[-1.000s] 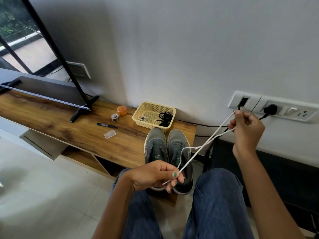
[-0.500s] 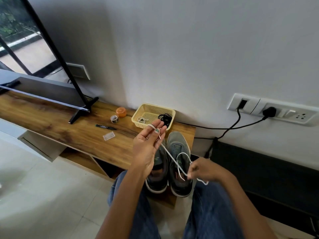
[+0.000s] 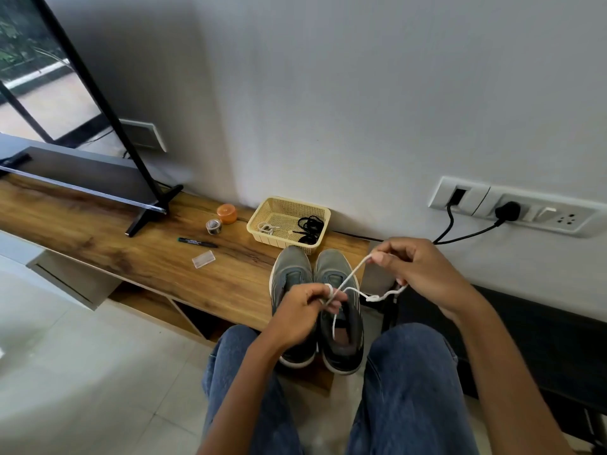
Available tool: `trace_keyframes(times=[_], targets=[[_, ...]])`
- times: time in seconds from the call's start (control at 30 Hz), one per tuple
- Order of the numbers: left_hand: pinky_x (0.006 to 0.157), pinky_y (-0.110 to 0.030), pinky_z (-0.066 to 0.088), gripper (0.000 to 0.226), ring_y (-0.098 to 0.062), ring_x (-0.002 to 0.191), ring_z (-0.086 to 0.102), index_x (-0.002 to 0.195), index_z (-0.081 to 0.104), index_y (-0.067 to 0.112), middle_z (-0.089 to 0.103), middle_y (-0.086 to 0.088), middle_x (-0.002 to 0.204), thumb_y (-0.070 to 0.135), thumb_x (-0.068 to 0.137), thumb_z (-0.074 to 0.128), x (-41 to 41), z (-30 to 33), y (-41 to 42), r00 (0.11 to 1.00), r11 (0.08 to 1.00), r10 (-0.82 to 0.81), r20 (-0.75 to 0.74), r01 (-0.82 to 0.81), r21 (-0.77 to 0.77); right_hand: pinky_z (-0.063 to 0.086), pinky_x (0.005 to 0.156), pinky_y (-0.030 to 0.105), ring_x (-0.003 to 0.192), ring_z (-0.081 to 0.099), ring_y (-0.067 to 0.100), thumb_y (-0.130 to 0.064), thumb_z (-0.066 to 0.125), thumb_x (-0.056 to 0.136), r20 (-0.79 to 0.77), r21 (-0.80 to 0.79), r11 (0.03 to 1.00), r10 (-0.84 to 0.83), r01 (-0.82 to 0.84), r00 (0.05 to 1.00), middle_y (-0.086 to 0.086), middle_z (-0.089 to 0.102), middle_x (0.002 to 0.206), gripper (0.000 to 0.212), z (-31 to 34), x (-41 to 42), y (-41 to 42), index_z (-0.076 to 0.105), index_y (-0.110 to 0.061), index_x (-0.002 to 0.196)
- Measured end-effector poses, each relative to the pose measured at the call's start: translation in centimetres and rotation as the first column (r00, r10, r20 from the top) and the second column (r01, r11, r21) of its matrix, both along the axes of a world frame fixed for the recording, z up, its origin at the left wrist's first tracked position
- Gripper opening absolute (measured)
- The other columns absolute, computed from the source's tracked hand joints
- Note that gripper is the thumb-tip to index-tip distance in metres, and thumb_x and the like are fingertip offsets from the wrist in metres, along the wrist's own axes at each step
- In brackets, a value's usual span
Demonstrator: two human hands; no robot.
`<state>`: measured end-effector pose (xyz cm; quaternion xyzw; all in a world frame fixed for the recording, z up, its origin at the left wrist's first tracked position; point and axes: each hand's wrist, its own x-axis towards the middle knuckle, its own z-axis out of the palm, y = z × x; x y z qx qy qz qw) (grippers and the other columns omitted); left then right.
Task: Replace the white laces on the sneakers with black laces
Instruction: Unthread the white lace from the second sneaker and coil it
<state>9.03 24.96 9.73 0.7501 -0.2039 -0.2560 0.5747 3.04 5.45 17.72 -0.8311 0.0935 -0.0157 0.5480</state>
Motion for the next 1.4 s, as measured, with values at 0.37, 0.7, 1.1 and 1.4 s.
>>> trace_keyframes(times=[0.37,0.7,1.1,1.4], targets=[[0.102,-0.046,0.046,0.044,-0.012,0.056,0.045,0.070,0.065,0.012,0.037,0.002,0.057,0.022,0.101,0.037,-2.1,2.8,-0.8,0.882,0.934,-0.185,-0.434,0.020,-0.357,0.047,0.070,0.036,0.070,0.056,0.011,-0.021,0.056,0.094,-0.028,-0.082,0.978,-0.195,0.192,0.980,-0.001,0.066,0.080,0.020,-5.1,1.5,2.0,0.066,-0.025,0.077],[0.062,-0.023,0.050,0.042,-0.009,0.052,0.041,0.063,0.059,0.015,0.043,-0.001,0.058,0.023,0.101,0.042,-1.8,3.2,-1.0,0.837,0.875,-0.054,-0.544,-0.223,-0.430,0.039,0.063,0.027,0.061,0.049,0.004,-0.014,0.050,0.095,-0.136,-0.183,0.982,0.017,-0.042,0.991,-0.009,0.055,0.066,0.024,-6.6,1.3,4.7,0.060,-0.017,0.072],[0.062,-0.020,0.048,0.031,-0.006,0.052,0.041,0.085,0.067,0.012,0.048,0.005,0.060,0.026,0.101,0.043,-2.0,2.6,0.6,0.906,0.972,-0.104,-0.410,0.005,-0.235,0.037,0.053,0.019,0.054,0.045,0.005,-0.019,0.049,0.098,0.075,0.204,0.890,-0.429,0.408,0.900,-0.009,0.053,0.064,0.021,-4.1,1.3,3.5,0.065,-0.021,0.086],[0.052,-0.016,0.038,0.024,-0.002,0.050,0.039,0.100,0.070,0.012,0.047,0.006,0.064,0.026,0.094,0.052,-1.4,1.5,3.2,0.795,0.933,-0.326,-0.512,0.184,-0.309,0.039,0.060,0.027,0.059,0.044,0.009,-0.014,0.047,0.097,0.155,0.312,0.664,-0.741,0.679,0.653,-0.007,0.054,0.069,0.020,-3.8,2.7,-0.8,0.067,-0.011,0.093]])
